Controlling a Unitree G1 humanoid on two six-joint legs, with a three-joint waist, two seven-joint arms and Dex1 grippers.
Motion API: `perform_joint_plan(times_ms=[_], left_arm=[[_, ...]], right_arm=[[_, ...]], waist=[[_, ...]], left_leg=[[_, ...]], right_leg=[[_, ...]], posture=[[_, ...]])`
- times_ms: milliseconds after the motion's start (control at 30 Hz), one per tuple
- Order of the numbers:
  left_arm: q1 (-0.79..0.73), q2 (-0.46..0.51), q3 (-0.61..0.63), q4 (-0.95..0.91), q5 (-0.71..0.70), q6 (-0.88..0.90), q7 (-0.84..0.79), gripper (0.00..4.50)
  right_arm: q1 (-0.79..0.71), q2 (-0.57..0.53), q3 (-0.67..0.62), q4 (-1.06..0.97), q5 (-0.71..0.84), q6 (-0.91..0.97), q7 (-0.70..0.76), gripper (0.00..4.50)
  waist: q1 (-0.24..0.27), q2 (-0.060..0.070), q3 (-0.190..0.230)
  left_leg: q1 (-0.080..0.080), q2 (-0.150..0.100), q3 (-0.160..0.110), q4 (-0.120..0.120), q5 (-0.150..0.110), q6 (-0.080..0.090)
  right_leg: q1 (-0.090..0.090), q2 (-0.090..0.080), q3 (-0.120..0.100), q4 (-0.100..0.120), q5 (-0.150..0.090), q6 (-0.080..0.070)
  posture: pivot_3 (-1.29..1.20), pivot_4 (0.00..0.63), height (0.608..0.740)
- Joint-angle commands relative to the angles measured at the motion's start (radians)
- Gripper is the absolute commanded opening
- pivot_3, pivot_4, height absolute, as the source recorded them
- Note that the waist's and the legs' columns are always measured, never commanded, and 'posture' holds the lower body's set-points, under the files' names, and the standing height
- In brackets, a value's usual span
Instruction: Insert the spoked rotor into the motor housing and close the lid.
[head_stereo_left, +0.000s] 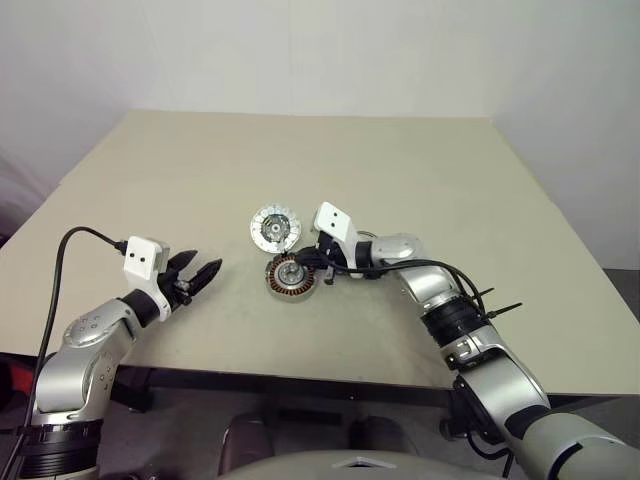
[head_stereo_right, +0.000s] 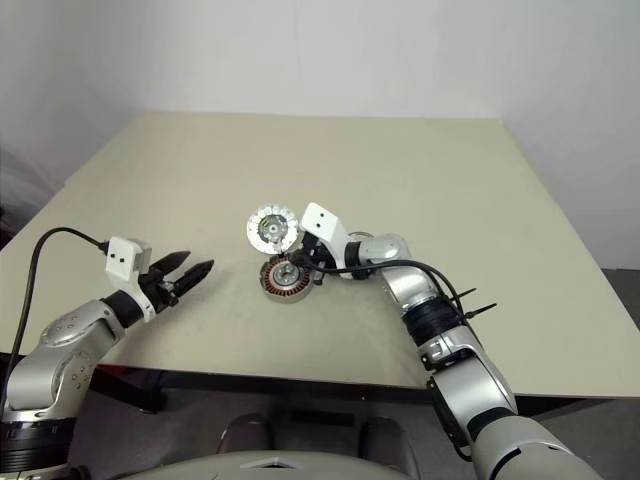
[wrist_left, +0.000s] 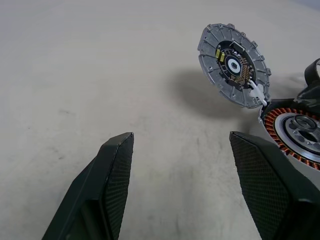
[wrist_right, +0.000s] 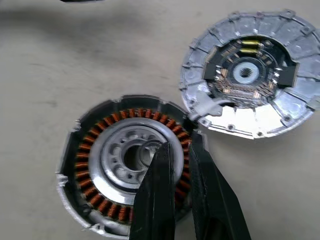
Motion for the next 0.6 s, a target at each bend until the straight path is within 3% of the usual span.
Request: perform_joint_plan(times_ms=[33, 600], left_arm=[[-0.014, 0.007, 0.003, -0.016, 0.006, -0.023, 0.002, 3.24], [-0.029, 0.021, 0.022, 0.016, 0.017, -0.046, -0.001, 3.24]], right_arm=[[-0.033, 0.009, -0.007, 0.009, -0.011, -0.03, -0.02, 0.5], [-0.002, -0.019, 0.009, -0.089, -0.042, -0.051, -0.016, 0.5]], waist=[[0.001, 0.0, 0.0], [0.0, 0.0, 0.0]], left_leg=[[0.0, 0.0, 0.0, 0.0, 0.0, 0.0], [0.0, 0.0, 0.0, 0.0, 0.0, 0.0]], right_leg=[[0.0, 0.0, 0.0, 0.0, 0.0, 0.0], [0.0, 0.0, 0.0, 0.001, 0.0, 0.0]], posture=[[0.0, 0.0, 0.74], [0.0, 0.0, 0.74]])
